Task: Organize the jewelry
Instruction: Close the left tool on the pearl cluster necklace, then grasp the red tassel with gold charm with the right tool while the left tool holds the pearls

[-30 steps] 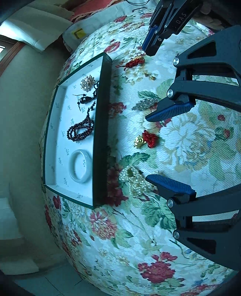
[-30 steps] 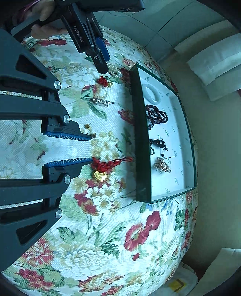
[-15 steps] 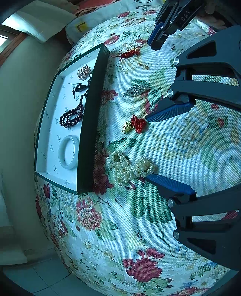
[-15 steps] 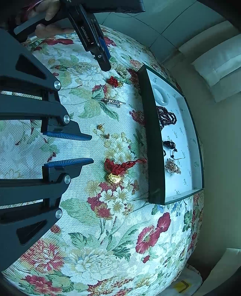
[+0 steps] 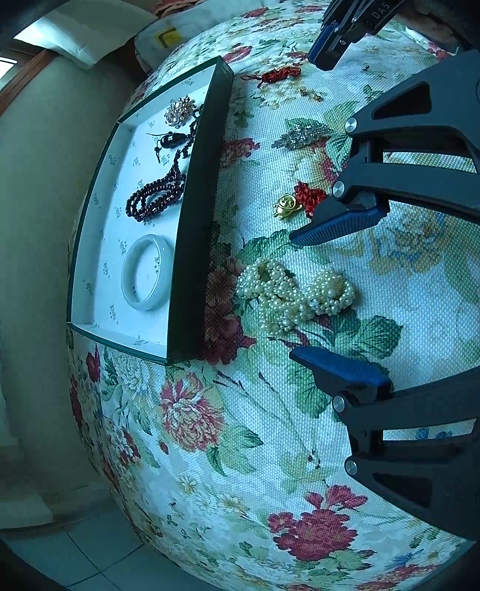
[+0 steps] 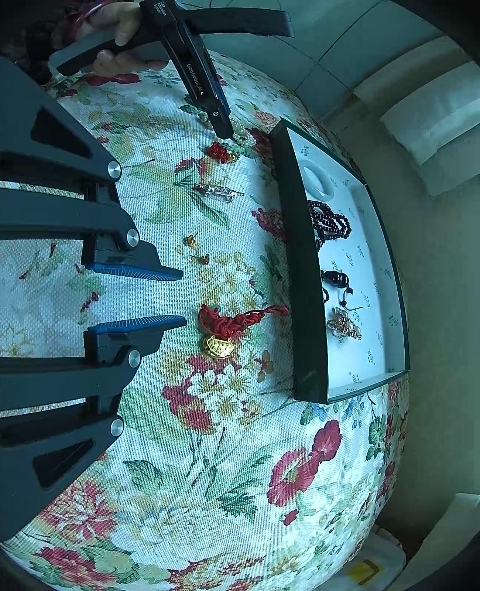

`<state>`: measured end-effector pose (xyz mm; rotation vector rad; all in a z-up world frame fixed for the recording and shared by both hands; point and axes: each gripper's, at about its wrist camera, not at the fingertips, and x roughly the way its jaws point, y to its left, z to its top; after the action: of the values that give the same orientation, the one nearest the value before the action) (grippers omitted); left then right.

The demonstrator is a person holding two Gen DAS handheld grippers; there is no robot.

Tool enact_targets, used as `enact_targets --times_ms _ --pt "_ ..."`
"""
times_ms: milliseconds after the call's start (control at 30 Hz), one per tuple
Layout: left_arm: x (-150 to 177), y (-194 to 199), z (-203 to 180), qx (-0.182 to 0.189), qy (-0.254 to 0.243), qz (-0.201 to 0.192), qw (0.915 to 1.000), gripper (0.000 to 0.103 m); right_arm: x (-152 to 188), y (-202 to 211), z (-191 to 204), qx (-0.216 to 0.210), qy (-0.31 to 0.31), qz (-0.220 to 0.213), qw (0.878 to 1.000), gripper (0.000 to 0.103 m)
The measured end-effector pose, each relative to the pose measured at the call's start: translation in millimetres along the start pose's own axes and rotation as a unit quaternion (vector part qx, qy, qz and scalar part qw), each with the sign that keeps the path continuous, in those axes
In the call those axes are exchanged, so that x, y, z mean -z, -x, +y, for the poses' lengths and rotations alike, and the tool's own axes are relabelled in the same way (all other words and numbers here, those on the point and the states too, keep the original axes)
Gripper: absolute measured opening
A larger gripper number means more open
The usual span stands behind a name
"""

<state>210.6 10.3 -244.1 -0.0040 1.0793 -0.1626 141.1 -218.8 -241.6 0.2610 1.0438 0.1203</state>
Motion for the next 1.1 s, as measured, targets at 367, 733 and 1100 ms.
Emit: enact_targets --times_ms 367,733,1100 --pt "2.4 0.6 -4.9 -0.009 -0.046 -0.01 0.9988 0.016 -0.8 -2.6 -6.3 0.004 -0.005 0.003 1.0 0.02" --pt "9.1 16.4 5.1 -0.008 -0.038 -0.013 0.9992 0.015 -5.0 4.7 -12.5 0.011 -0.009 -0.005 1.0 0.02" --pt "13.4 19.3 12.8 -0.004 -0.027 -0.01 0.9996 0.015 -22.1 -5.5 -13.9 0.03 -0.003 -0.013 0.999 0.02"
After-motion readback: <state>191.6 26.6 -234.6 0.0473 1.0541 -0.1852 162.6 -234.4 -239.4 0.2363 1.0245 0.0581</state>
